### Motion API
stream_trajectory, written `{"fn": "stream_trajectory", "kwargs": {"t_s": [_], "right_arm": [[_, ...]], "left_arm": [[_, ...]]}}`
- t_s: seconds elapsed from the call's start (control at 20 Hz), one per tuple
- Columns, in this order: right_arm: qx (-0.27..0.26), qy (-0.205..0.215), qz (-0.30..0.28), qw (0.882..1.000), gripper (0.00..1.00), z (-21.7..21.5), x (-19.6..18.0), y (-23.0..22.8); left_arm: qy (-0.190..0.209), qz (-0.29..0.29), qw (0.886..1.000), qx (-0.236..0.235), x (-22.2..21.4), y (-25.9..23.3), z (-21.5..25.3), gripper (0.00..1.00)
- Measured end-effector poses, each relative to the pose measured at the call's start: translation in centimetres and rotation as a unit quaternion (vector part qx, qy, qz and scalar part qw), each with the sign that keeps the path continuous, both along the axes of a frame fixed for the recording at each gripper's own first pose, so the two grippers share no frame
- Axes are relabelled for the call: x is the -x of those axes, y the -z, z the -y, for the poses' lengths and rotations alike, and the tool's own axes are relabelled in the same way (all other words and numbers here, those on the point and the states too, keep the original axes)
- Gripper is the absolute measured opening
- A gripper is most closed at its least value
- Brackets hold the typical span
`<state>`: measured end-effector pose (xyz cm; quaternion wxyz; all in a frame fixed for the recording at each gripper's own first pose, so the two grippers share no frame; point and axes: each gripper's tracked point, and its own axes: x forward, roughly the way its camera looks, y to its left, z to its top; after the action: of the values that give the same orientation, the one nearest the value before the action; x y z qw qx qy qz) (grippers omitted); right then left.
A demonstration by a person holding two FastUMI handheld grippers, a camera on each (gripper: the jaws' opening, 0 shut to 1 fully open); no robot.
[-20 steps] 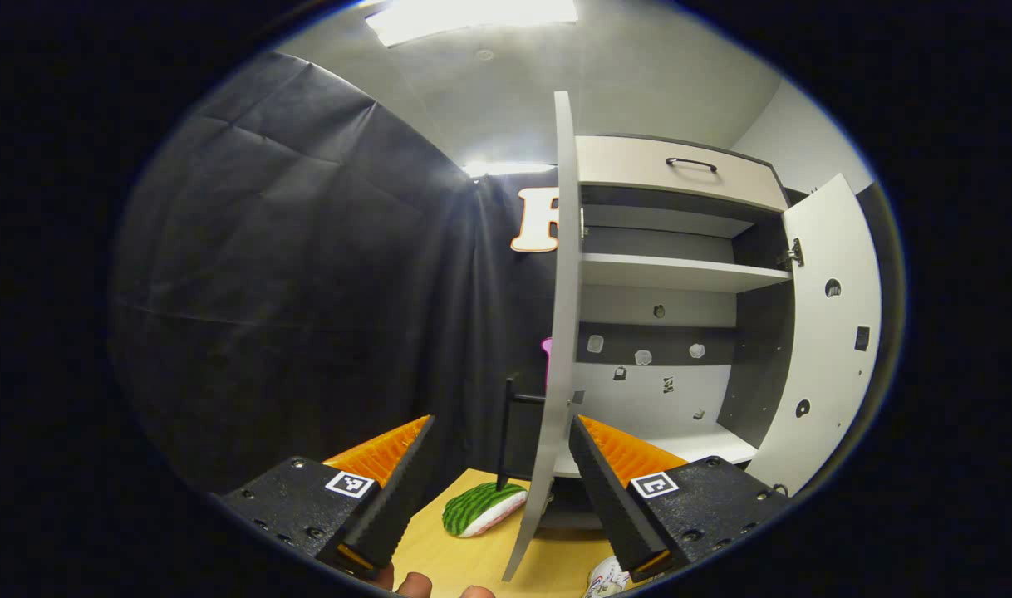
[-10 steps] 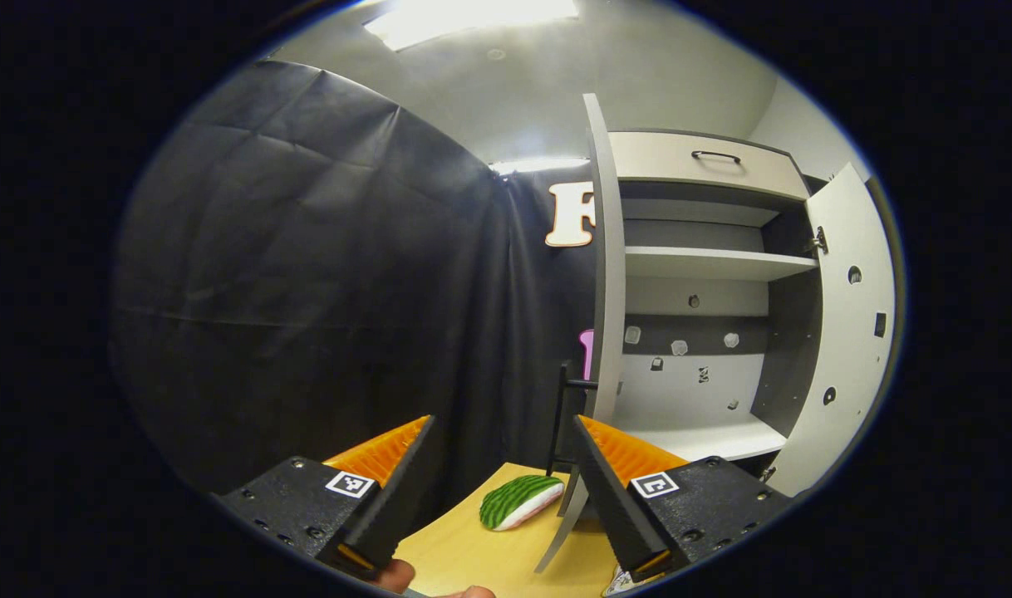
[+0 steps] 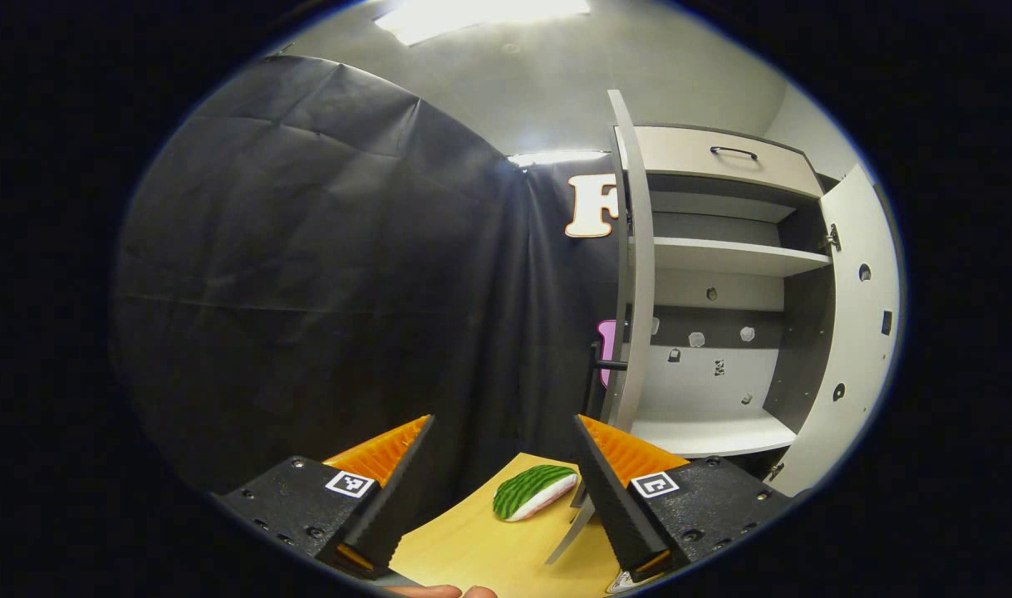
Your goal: Grab one shoe with the right hand and put it into the shoe cabinet, grab the other shoe with the left hand and put it into the shoe cabinet; then close the right door with the right hand and the left door with the left hand.
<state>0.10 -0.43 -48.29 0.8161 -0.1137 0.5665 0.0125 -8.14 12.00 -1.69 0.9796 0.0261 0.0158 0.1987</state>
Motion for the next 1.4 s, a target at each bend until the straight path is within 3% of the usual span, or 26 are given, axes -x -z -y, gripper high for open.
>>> {"fn": "stream_trajectory", "kwargs": {"t_s": [0.1,0.2,0.75,1.05,1.4], "right_arm": [[-0.018,0.023,0.019,0.999,0.07,-0.2,0.2,-0.2],[-0.040,0.032,0.036,0.998,0.01,-0.2,0.2,-0.4],[-0.127,0.096,0.082,0.984,0.01,1.4,0.9,-5.4],[-0.190,0.081,0.152,0.966,0.00,-0.3,-0.5,-15.1],[-0.251,0.053,0.288,0.923,0.00,-2.6,-4.0,-30.8]], "left_arm": [[0.000,-0.006,1.000,0.004,0.3,0.5,-0.1,0.96],[-0.006,-0.007,1.000,0.002,0.8,0.5,-0.6,0.96],[-0.008,-0.021,1.000,-0.005,1.1,0.8,-0.9,0.96],[0.002,-0.026,1.000,-0.004,0.9,0.9,-0.7,0.96],[-0.004,-0.031,0.999,-0.007,0.8,1.1,-0.7,0.94]]}}
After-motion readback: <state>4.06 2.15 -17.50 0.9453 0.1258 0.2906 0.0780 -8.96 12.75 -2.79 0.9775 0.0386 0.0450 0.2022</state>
